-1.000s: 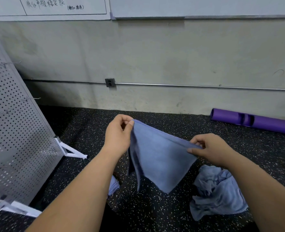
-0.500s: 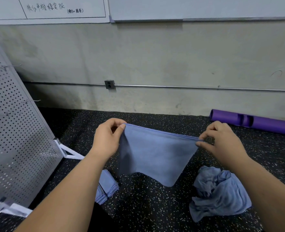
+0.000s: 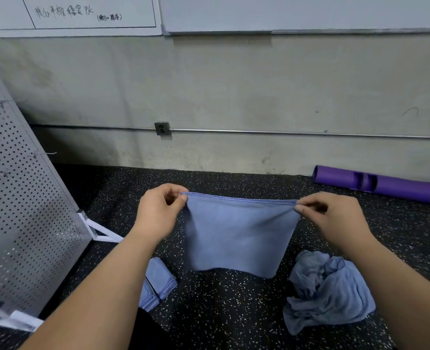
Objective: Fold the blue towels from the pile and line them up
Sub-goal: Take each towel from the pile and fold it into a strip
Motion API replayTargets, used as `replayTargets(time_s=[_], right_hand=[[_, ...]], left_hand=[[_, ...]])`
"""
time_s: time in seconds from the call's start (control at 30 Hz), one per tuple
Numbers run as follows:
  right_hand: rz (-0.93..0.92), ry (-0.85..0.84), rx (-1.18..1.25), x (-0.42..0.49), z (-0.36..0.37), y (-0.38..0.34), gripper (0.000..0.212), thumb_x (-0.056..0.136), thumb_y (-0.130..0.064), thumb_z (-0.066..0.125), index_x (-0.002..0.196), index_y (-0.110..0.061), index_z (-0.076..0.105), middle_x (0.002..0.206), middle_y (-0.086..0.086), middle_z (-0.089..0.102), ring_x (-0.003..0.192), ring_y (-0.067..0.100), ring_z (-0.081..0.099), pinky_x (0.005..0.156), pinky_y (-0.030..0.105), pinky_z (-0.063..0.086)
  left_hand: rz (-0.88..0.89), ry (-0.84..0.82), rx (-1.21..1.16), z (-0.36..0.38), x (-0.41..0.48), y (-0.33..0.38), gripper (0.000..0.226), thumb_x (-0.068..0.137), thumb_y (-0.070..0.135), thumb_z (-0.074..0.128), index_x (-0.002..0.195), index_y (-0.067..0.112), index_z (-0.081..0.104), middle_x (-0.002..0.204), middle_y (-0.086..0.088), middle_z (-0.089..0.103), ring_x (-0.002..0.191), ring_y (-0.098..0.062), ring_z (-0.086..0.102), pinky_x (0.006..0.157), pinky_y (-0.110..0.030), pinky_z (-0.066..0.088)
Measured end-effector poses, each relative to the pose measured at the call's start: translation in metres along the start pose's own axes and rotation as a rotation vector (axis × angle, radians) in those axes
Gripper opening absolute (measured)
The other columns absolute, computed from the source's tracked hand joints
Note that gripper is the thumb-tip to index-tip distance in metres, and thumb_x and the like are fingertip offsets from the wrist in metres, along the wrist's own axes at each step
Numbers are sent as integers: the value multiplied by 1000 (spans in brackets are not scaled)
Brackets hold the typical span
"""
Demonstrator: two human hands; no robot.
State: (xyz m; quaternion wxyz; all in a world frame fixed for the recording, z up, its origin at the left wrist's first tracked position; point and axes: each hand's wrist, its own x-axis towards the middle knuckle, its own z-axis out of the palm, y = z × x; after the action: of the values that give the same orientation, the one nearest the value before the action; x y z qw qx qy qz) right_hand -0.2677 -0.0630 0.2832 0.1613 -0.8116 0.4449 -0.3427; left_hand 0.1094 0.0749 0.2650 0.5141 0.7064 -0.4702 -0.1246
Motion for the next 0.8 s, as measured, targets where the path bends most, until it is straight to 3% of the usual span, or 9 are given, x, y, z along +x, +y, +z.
replayTargets(time_s=[0.23, 0.33, 0.43, 0.57, 0.67, 0.8], right_hand=[[9, 29, 24, 3, 0, 0, 28, 88, -21, 86, 112, -32, 79, 88, -18, 73, 85, -4, 66, 76, -2, 42], [12, 24, -48, 4, 2, 6, 22, 91, -21, 83, 106, -36, 79, 92, -19, 71, 83, -6, 64, 74, -2, 39], [51, 11, -37, 5, 3, 6, 16, 92, -22, 81, 95, -36, 77, 90, -17, 71, 81, -4, 63, 71, 1, 40], [76, 25, 42, 6, 1, 4, 9, 92, -25, 82, 89, -31, 75, 82, -14, 73, 81, -4, 64, 68, 3, 43], [93, -50, 36, 7, 2, 8, 17, 88, -25, 86, 84, -35, 74, 79, -14, 74, 76, 0, 67, 68, 10, 46], [61, -22, 62, 7, -2, 5, 21, 88, -20, 86, 97, -38, 80, 85, -18, 76, 81, -1, 69, 77, 20, 52]], left_hand=[[-51, -93, -58, 2, -3, 1, 13, 89, 9, 83, 89, 21, 81, 84, 1, 77, 76, -8, 66, 81, -33, 59], [-45, -119, -83, 4, -3, 0, 12, 88, 11, 85, 89, 23, 81, 83, 3, 77, 77, -9, 66, 81, -33, 59], [-28, -107, -9, 7, -1, -4, 12, 90, 18, 84, 87, 28, 79, 83, 8, 75, 79, -14, 69, 78, -36, 58], [6, -51, 101, 8, -2, -2, 14, 93, 21, 81, 87, 32, 74, 83, 9, 72, 76, -11, 67, 72, -27, 54], [5, -40, 139, 8, -3, 1, 14, 93, 20, 80, 87, 31, 74, 81, 8, 71, 69, -4, 60, 65, -16, 47], [-22, -8, 186, 6, -3, 6, 9, 93, 23, 81, 91, 31, 78, 82, 12, 73, 77, -5, 67, 69, -15, 47]])
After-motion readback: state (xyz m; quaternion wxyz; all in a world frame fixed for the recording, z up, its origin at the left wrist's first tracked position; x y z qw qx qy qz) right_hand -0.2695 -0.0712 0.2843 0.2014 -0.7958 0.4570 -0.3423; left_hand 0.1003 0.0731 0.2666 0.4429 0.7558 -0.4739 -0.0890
